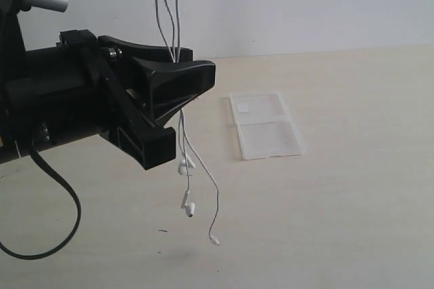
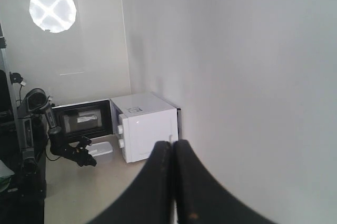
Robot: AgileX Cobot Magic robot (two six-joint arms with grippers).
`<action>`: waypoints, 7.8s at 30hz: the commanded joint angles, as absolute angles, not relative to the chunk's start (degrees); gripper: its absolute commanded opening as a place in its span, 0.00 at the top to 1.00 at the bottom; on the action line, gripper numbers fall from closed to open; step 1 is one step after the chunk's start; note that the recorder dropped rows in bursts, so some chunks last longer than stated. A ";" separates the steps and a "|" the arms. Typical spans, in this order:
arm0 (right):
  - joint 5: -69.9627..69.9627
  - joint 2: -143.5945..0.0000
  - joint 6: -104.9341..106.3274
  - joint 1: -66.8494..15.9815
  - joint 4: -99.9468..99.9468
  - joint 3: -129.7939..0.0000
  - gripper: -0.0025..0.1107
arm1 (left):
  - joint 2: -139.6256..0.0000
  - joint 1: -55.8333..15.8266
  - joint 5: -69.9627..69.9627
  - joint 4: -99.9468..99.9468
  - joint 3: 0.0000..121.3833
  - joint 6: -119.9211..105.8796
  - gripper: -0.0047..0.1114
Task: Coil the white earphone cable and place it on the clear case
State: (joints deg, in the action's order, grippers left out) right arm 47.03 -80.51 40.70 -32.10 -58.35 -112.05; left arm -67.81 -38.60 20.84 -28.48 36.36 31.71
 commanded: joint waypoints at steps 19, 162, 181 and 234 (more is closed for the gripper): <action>44.44 -79.14 40.66 -32.00 -57.92 -112.38 0.98 | -67.38 -38.36 18.07 -27.76 36.83 31.58 0.89; 40.62 -100.60 97.53 -46.35 -99.95 -69.01 0.27 | -43.43 -34.26 -38.44 -8.66 50.78 16.65 0.96; 48.25 -100.83 97.45 -46.62 -96.70 -69.01 0.20 | -43.31 -34.26 -43.10 -10.72 50.78 16.23 0.96; 33.82 -100.83 100.48 -51.26 -99.95 -69.01 0.09 | -43.42 -34.26 -36.85 -11.05 50.78 16.66 0.96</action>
State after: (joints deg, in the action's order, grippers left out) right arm 38.34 -100.89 99.36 -50.68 -99.48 -68.66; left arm -43.62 -34.42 -37.72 -11.08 50.34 16.25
